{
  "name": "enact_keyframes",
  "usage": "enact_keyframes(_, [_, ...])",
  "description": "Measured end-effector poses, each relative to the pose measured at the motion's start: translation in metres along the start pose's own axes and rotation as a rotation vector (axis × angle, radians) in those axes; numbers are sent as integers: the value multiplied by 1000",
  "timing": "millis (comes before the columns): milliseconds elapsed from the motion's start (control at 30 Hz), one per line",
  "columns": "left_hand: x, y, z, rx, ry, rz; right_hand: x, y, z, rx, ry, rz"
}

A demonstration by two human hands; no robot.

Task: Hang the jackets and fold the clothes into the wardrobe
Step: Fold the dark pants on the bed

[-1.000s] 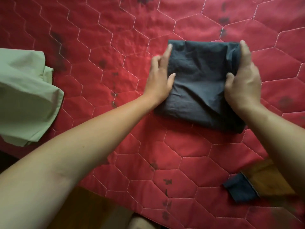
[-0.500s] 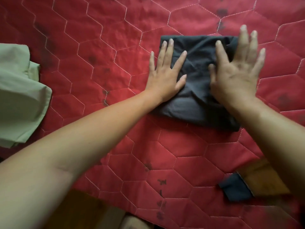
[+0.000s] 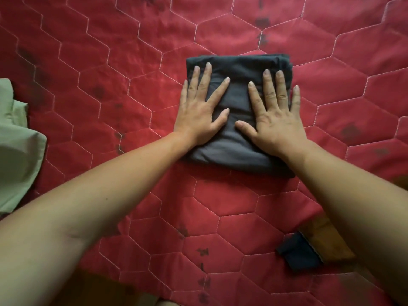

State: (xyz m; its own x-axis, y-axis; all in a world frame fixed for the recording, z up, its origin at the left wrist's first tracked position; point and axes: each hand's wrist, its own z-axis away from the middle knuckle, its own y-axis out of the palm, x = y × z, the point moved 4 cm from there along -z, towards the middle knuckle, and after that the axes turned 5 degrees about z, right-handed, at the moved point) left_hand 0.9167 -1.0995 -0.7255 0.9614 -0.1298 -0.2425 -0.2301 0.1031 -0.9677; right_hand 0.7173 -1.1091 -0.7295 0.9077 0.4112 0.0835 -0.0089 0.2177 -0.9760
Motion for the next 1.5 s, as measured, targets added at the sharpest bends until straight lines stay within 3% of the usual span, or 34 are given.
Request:
enact_keyframes(333, [3,1,1,-14,0,75,12,1,-2,-84,93,8])
enact_keyframes(567, [0,-5,12,15,-11,56,14,-2,6,-106,41,33])
enact_keyframes(733, [8,2,51,94,81,-26,22,4,28,-86,-101,96])
enact_keyframes(867, [8,3,47,87,80,-6,19,6,25,-42,-73,45])
enact_keyframes(1067, [19,-27,-13,-16,-37,110,-4,-41,-28,-180,67,-47])
enact_keyframes(1200, [14,-38,-59,186,-49,128,-19,-40,-55,79,86,-91])
enact_keyframes(1333, [13,-44,-48,325,-33,204,-9,-47,-25,52,74,-46])
enact_keyframes(1500, [5,-39,11,468,8,240,14,-41,30,186,40,-6])
